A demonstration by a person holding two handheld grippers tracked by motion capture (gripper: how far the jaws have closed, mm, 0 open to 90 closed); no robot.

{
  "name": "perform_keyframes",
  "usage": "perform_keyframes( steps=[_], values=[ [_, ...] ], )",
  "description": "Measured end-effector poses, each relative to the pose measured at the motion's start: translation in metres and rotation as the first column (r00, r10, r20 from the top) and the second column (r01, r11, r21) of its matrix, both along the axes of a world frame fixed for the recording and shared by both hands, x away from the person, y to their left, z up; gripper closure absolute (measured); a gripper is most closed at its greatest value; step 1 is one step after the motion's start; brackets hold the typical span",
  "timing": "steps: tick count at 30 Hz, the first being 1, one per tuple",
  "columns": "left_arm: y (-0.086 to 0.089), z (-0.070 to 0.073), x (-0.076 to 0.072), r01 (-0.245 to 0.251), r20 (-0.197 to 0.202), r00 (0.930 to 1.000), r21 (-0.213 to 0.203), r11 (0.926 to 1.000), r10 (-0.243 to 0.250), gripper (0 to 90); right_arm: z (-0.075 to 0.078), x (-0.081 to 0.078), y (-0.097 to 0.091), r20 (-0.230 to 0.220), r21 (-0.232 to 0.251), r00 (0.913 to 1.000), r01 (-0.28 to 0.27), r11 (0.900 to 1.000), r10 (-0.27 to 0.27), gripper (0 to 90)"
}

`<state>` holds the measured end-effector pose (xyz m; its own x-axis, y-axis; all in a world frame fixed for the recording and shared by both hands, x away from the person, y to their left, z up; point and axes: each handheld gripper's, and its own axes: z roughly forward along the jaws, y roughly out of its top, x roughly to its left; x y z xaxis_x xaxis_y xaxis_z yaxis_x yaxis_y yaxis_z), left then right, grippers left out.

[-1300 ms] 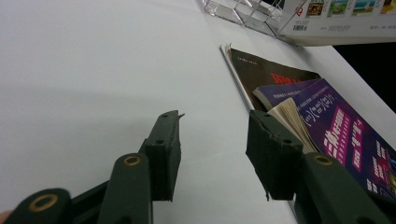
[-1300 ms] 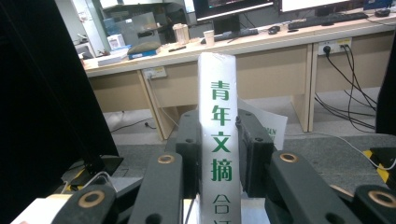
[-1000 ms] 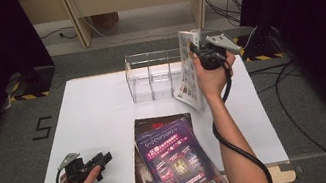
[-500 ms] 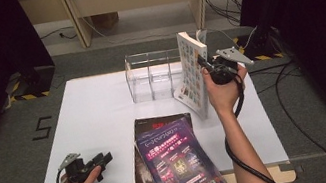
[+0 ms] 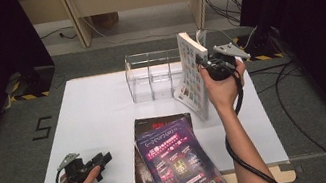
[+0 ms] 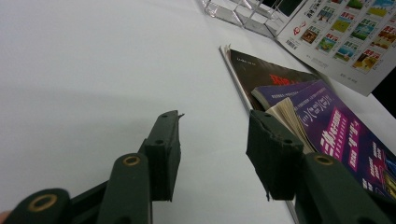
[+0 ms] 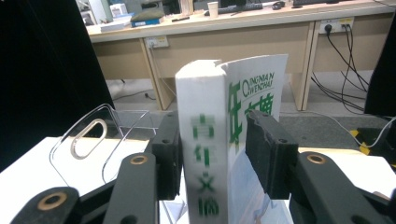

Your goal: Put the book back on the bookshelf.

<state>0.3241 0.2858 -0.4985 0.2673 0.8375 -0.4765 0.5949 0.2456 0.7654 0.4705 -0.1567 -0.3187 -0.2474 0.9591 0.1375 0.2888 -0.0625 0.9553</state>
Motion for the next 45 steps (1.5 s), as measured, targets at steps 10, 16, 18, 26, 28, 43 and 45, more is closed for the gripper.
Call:
perform_keyframes(
  steps=[10, 16, 18, 26, 28, 43, 45],
  values=[
    [0.002, 0.0, 0.0, -0.003, 0.001, 1.0, -0.004, 1.0, 0.003, 53.5, 0.0, 0.011, 0.01, -0.058, -0.03, 0.9983, 0.002, 0.9995, -0.004, 63.5],
    [0.001, 0.0, 0.0, -0.001, 0.0, 1.0, -0.006, 1.0, 0.001, 53.6, -0.005, 0.006, 0.008, -0.048, -0.024, 0.9987, 0.019, 0.9995, -0.02, 69.5],
    [0.001, 0.0, 0.0, 0.0, -0.001, 1.0, -0.006, 1.0, 0.0, 53.6, -0.004, 0.006, 0.008, -0.051, -0.042, 0.9985, 0.016, 0.999, -0.018, 70.2],
    [0.001, -0.001, 0.0, 0.001, -0.007, 1.0, -0.011, 0.9999, -0.001, 53.5, 0.001, 0.007, 0.006, -0.087, -0.058, 0.9962, -0.01, 0.9983, 0.005, 74.2],
    [0.001, -0.001, 0.0, -0.001, -0.007, 1.0, -0.012, 0.9999, 0.001, 53.6, 0.003, 0.004, 0.005, -0.085, -0.058, 0.9961, -0.027, 0.998, 0.022, 74.4],
    [0.002, -0.001, 0.001, -0.003, -0.006, 1.0, -0.018, 0.9998, 0.003, 53.6, 0.021, -0.034, 0.017, -0.038, -0.103, 0.995, -0.095, 0.9901, 0.092, 74.6],
    [0.002, 0.0, 0.001, -0.003, -0.006, 1.0, -0.016, 0.9999, 0.003, 53.7, 0.024, -0.04, 0.017, -0.03, -0.102, 0.9945, -0.103, 0.9895, 0.1, 74.6]
  ],
)
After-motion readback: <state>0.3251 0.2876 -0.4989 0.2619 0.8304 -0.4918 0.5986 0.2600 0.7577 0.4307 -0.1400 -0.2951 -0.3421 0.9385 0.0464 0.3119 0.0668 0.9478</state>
